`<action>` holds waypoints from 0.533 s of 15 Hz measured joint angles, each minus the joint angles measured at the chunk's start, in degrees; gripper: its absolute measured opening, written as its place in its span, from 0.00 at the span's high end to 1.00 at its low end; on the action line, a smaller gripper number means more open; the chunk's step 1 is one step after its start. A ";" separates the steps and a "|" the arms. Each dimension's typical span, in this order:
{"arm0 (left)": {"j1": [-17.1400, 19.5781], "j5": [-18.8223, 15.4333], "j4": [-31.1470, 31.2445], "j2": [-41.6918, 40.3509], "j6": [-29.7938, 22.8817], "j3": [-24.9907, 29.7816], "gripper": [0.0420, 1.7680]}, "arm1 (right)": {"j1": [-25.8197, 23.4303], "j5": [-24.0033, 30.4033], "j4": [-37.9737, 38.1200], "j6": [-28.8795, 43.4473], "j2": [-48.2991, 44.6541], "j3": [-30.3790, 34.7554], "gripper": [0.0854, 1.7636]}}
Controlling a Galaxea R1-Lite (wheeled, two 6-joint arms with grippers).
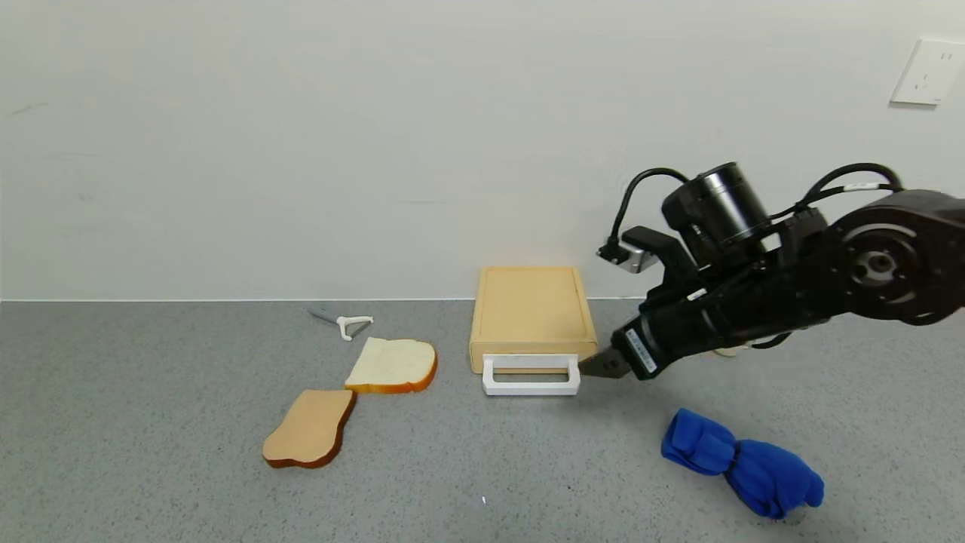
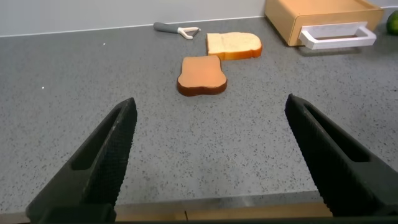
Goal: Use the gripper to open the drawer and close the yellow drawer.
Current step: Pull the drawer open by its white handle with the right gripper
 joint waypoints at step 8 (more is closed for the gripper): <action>0.00 0.00 0.00 0.00 0.00 0.00 0.03 | 9.73 -12.95 6.05 28.33 17.20 -17.53 0.03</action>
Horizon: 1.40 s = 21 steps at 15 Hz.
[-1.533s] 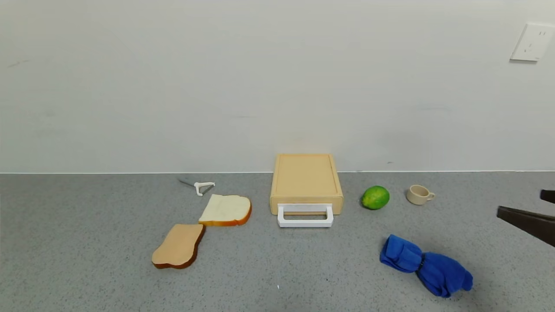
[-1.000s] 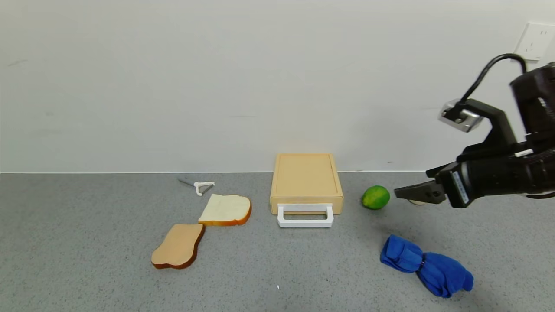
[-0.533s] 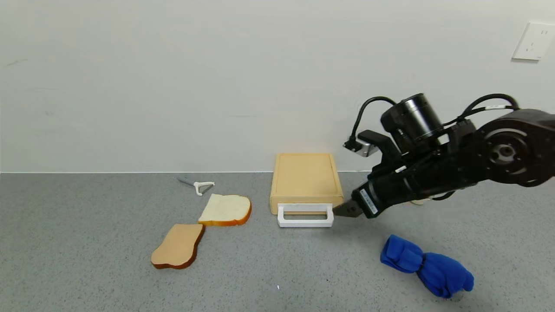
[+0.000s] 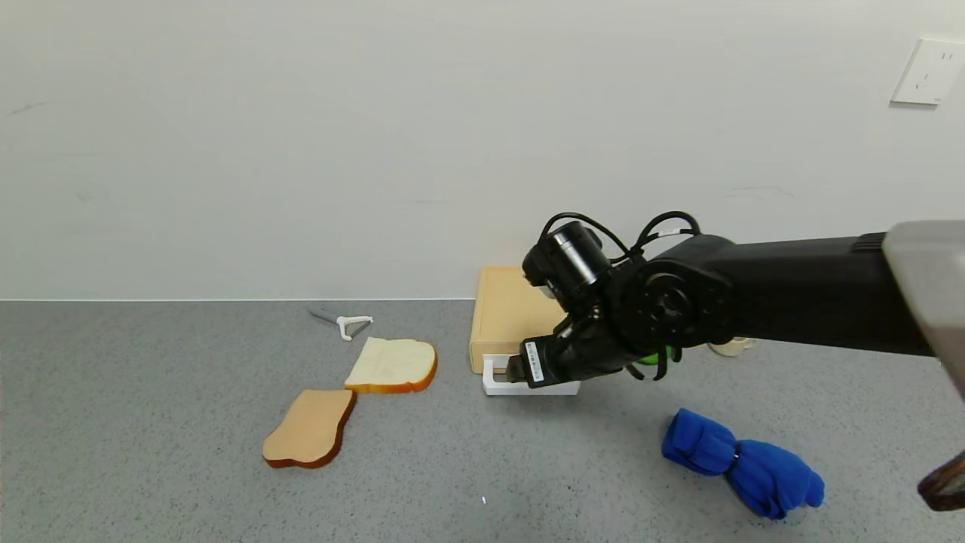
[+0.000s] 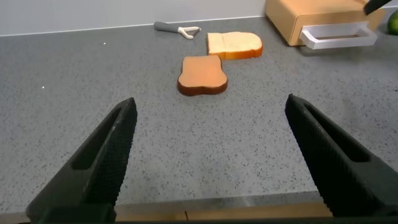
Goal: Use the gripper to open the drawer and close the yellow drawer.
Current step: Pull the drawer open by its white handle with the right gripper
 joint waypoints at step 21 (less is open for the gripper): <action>0.00 0.00 0.00 0.00 0.00 0.00 0.03 | 0.78 -11.72 -8.17 7.49 14.25 -9.75 0.03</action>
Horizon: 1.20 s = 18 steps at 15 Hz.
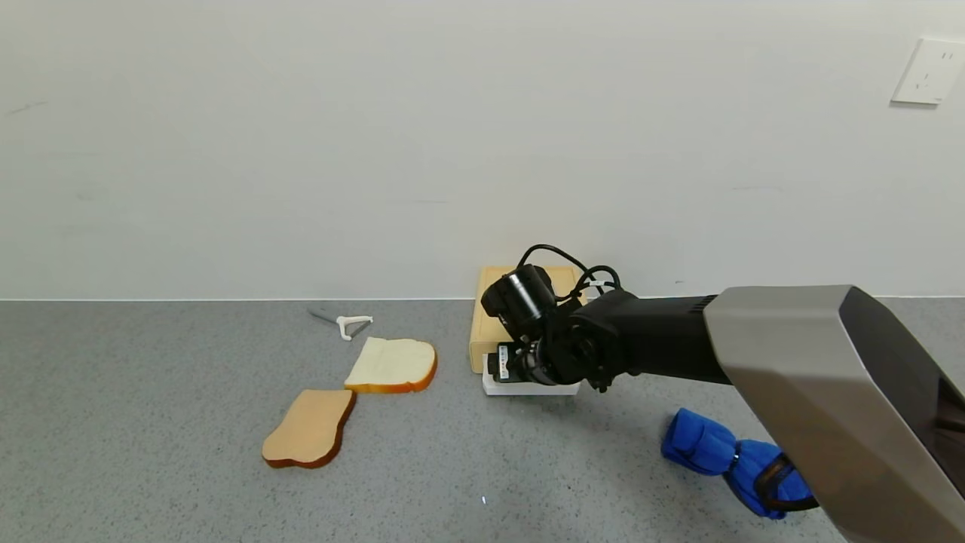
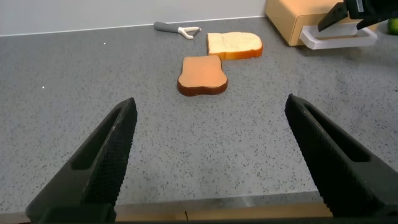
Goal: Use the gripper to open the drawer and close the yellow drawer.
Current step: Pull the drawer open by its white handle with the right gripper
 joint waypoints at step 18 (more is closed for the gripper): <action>0.00 0.00 0.00 0.00 -0.02 0.00 0.03 | -0.44 -0.44 -0.05 0.39 2.29 0.00 0.03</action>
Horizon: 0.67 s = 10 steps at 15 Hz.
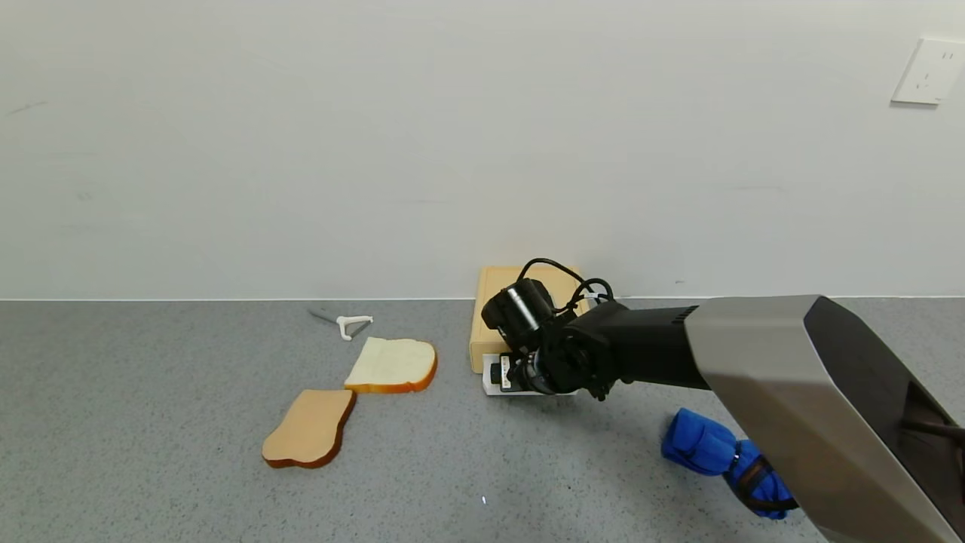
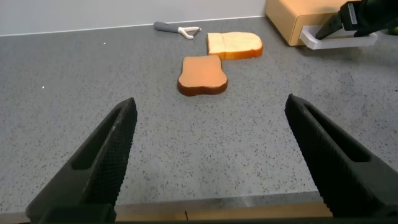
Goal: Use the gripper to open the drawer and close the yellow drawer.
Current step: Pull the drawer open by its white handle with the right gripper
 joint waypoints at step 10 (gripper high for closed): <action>0.00 -0.01 0.00 0.00 0.02 0.00 0.03 | 0.77 5.57 7.57 3.08 -1.16 -0.01 0.03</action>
